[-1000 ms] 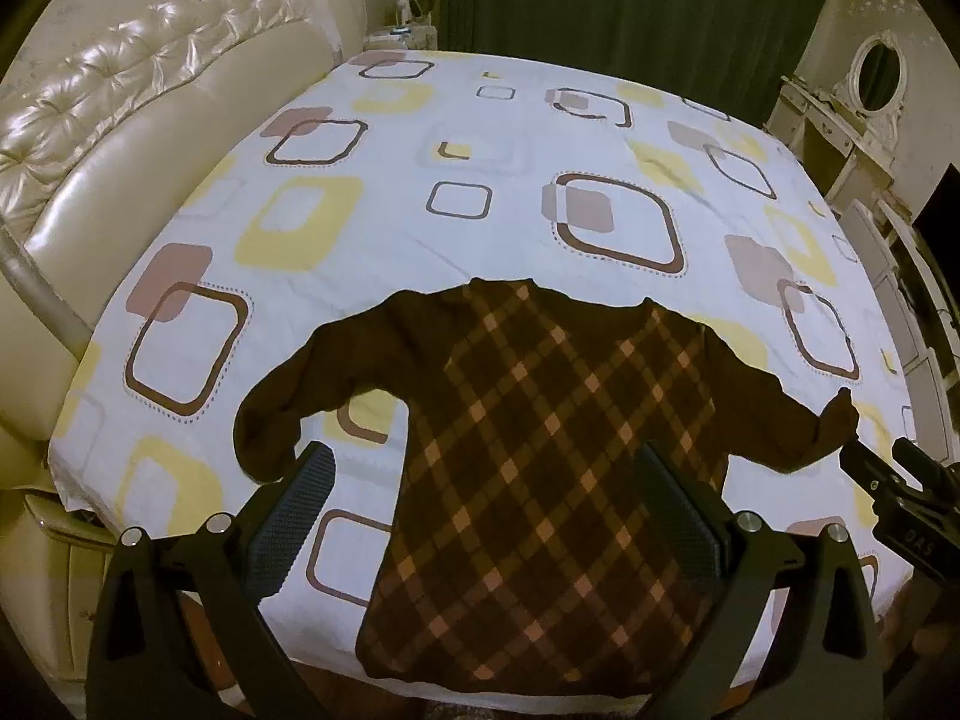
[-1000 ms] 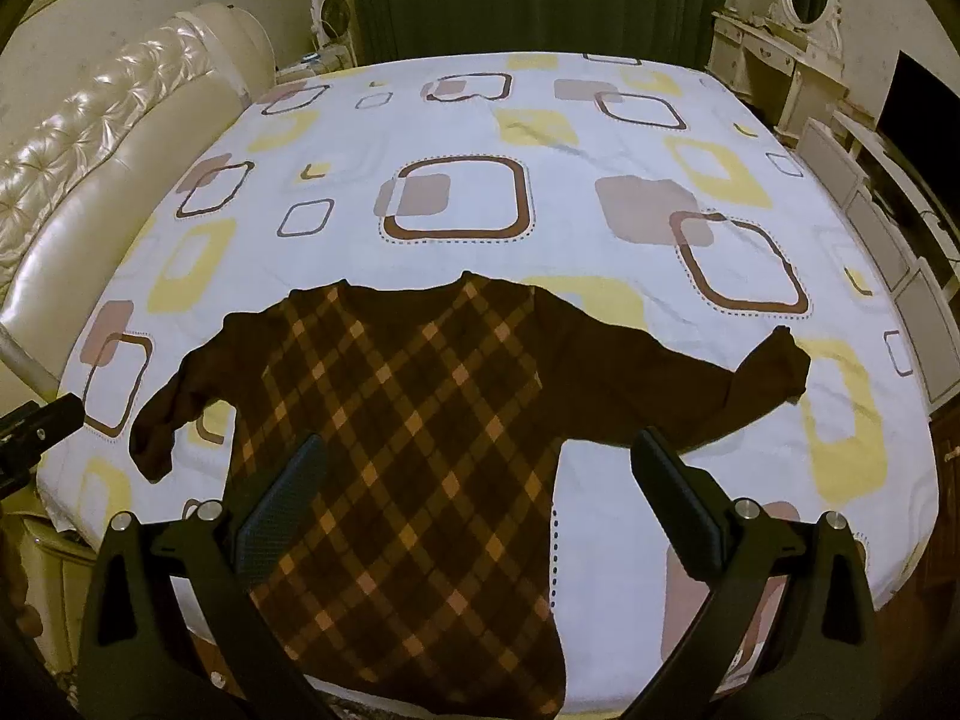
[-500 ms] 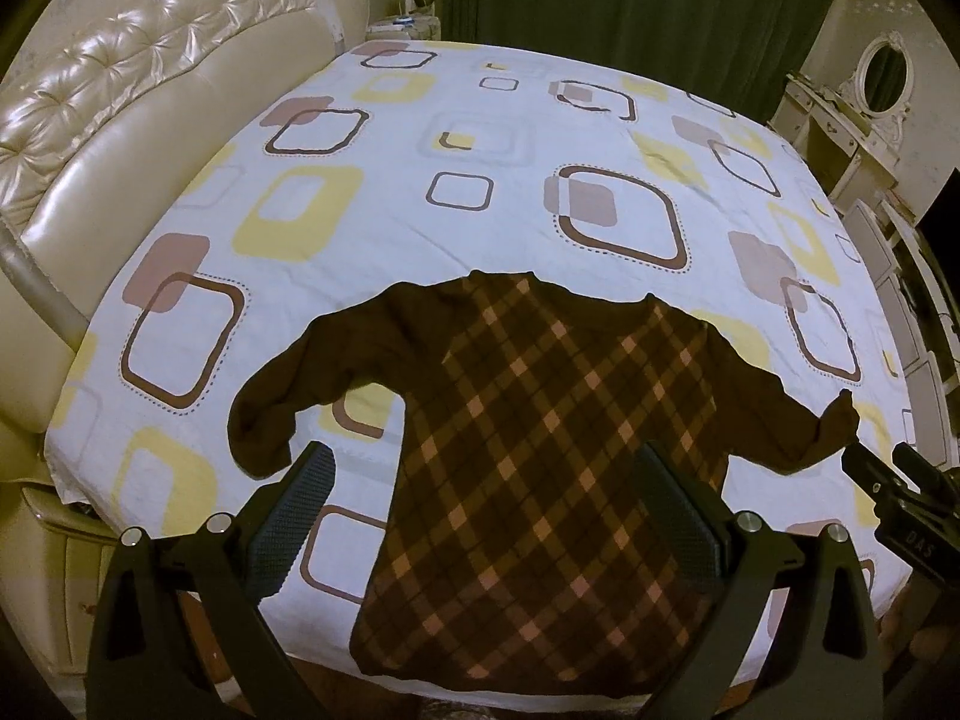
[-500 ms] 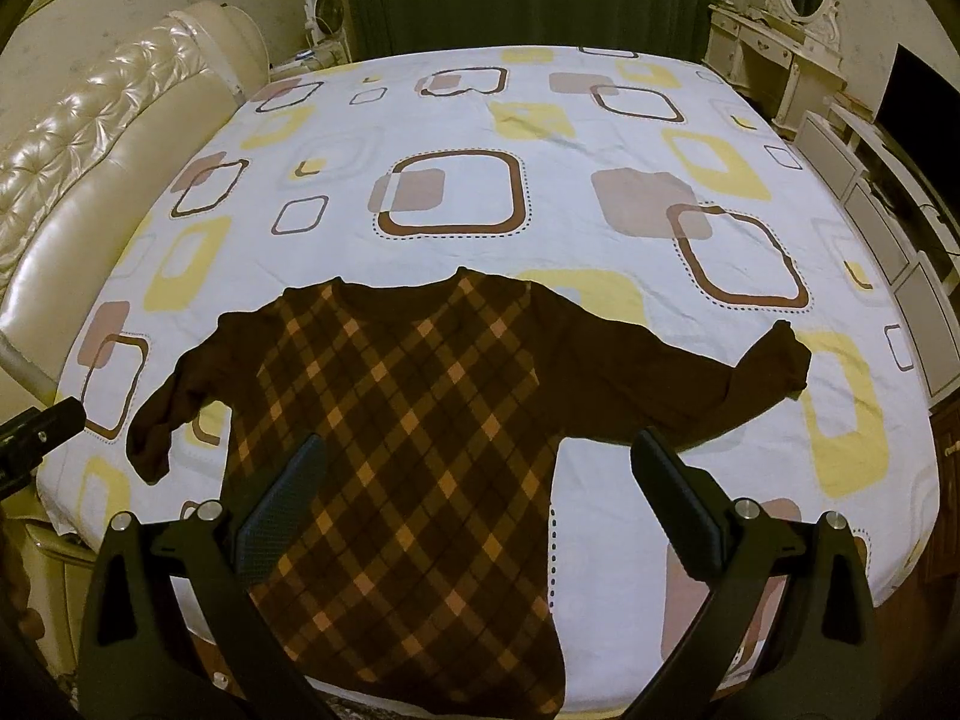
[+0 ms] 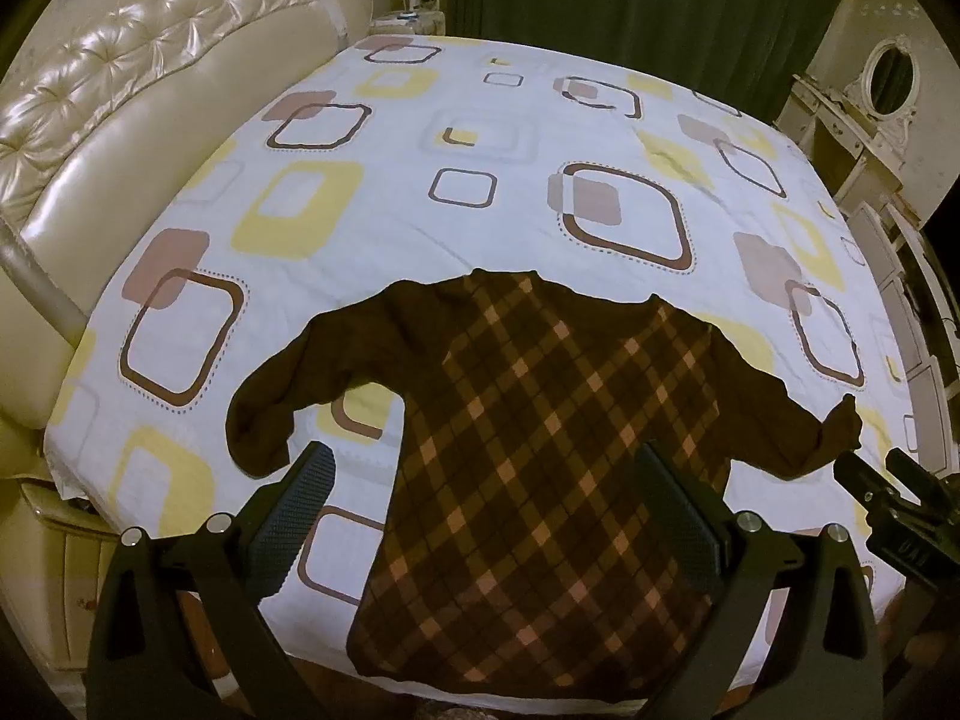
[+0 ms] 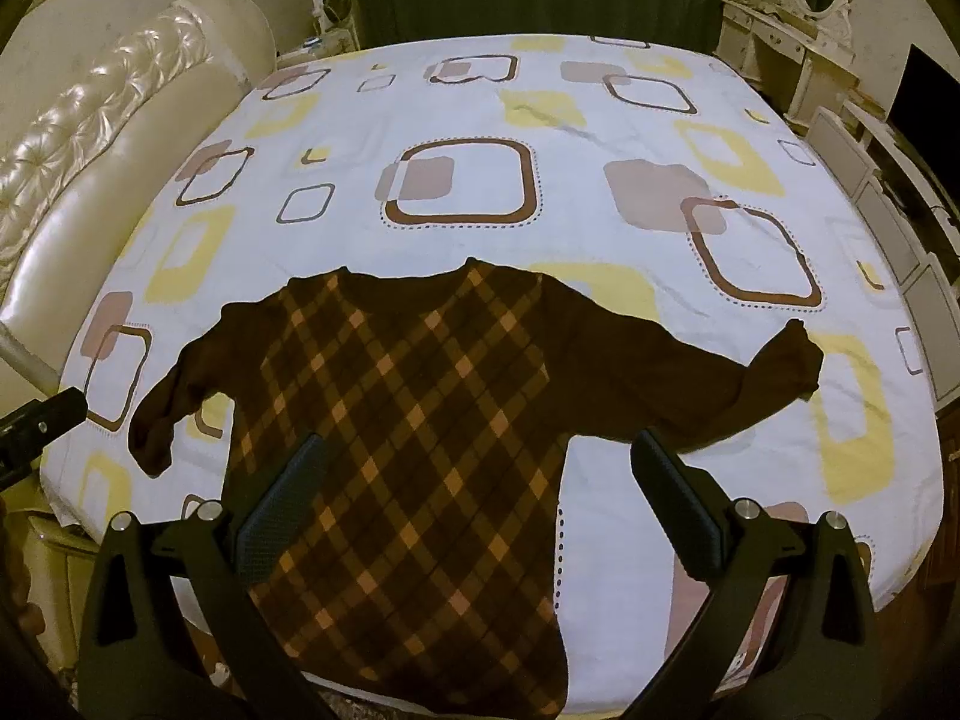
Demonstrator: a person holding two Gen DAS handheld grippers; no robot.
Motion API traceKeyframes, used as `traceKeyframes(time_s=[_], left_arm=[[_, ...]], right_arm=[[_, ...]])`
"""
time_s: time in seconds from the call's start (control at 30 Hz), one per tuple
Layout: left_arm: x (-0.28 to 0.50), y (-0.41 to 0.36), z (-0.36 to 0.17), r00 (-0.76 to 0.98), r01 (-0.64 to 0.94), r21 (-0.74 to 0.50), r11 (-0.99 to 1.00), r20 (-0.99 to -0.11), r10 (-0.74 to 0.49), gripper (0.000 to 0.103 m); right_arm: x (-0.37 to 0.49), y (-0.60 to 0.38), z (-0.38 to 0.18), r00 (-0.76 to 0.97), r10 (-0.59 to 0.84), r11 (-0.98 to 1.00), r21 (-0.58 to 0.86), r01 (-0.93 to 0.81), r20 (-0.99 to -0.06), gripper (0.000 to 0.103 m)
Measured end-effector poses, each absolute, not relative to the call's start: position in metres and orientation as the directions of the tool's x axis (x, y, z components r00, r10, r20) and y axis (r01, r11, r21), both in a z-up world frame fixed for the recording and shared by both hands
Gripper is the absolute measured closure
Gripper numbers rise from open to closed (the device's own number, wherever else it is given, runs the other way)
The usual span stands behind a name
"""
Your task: Fold small clothes
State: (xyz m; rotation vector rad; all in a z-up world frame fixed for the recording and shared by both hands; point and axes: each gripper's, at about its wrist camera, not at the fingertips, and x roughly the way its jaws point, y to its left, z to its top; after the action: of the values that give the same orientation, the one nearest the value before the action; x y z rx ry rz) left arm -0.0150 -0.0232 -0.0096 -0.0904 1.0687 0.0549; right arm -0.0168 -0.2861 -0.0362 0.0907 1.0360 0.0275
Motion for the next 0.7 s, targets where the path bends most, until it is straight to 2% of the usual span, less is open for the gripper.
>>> traceKeyframes(time_s=[0.43,0.7], left_arm=[[-0.012,-0.030,-0.028,0.446,-0.078,-0.055,0.995,-0.895,-0.014,0.004],[-0.001,-0.043,-0.053,0.397,-0.071,-0.069,0.995,-0.917,-0.036,0.004]], right_arm=[[-0.020,-0.295,-0.052,0.467,0.087,0.992,0.119,0.041,-0.880,0.002],[-0.022,-0.338,-0.073,0.418,0.083,0.982,0.145,0.119,-0.905,0.002]])
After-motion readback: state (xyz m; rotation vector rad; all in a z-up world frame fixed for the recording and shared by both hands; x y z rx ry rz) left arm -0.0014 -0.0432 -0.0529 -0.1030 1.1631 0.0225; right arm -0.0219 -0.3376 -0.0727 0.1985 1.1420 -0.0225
